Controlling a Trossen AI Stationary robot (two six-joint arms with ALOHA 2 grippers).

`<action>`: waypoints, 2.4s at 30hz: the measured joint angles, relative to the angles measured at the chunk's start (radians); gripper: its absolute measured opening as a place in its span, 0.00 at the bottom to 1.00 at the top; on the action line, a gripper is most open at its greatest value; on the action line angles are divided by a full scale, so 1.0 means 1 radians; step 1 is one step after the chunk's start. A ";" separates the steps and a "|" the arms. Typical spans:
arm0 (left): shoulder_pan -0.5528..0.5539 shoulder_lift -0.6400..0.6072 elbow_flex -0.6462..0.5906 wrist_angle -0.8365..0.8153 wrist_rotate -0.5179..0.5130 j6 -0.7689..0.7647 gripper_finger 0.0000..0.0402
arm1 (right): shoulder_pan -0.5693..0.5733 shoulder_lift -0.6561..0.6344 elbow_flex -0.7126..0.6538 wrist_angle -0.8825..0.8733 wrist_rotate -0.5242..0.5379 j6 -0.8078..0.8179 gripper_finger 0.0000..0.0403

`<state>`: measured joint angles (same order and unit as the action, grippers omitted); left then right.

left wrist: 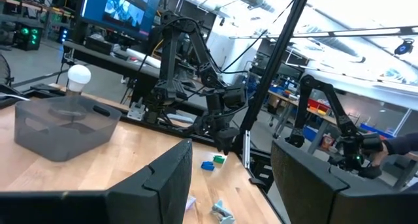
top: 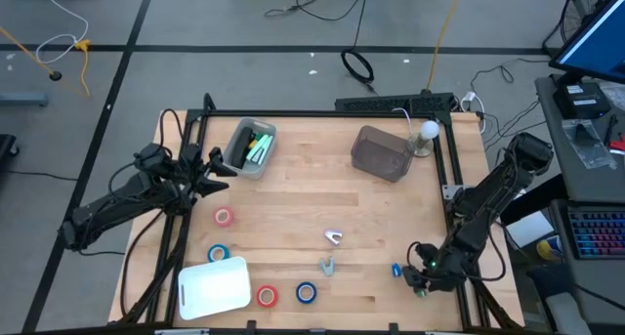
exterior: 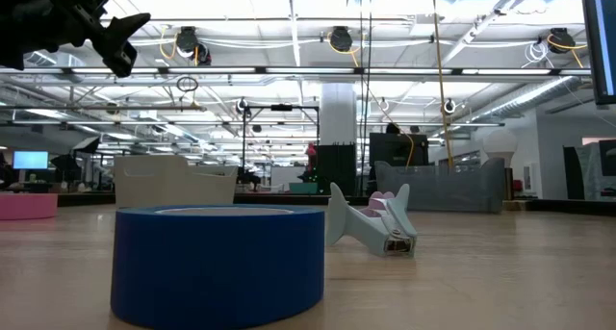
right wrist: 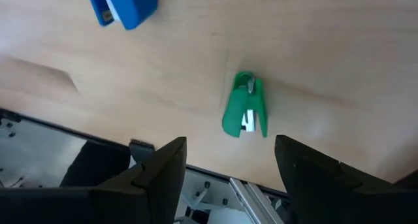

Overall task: Pick and place Stapler, Stapler remover, tape
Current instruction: Put the green stapler into the gray bin

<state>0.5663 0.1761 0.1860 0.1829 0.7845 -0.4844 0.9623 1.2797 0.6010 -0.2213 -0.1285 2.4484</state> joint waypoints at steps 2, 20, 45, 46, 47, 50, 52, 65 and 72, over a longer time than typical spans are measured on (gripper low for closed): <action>0.000 0.000 0.000 0.000 0.000 0.012 0.52 | -0.010 0.000 0.000 -0.010 0.000 0.000 0.56; 0.000 0.000 0.000 0.000 0.000 0.018 0.52 | -0.040 0.103 0.000 0.014 -0.082 -0.051 0.56; 0.000 0.000 0.000 0.000 -0.001 0.024 0.52 | -0.047 0.176 0.002 0.058 -0.141 -0.052 0.41; 0.000 0.000 0.000 0.000 -0.001 0.026 0.52 | -0.047 0.176 0.002 0.058 -0.140 -0.052 0.39; 0.000 0.000 0.000 0.000 -0.001 0.026 0.52 | -0.047 0.176 0.002 0.057 -0.140 -0.053 0.37; 0.000 0.000 0.000 0.000 -0.001 0.027 0.52 | -0.047 0.176 0.001 0.055 -0.140 -0.054 0.32; 0.000 0.000 0.000 0.000 -0.001 0.027 0.52 | -0.046 0.177 0.001 0.054 -0.138 -0.055 0.29; 0.000 0.000 0.000 0.002 -0.050 -0.018 0.52 | -0.046 0.150 -0.001 0.079 -0.065 -0.098 0.16; 0.000 0.000 0.000 0.002 -0.119 -0.045 0.52 | -0.047 0.106 -0.002 0.048 0.071 -0.086 0.16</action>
<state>0.5663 0.1764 0.1860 0.1848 0.6657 -0.5297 0.9154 1.3857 0.5991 -0.1733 -0.0580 2.3627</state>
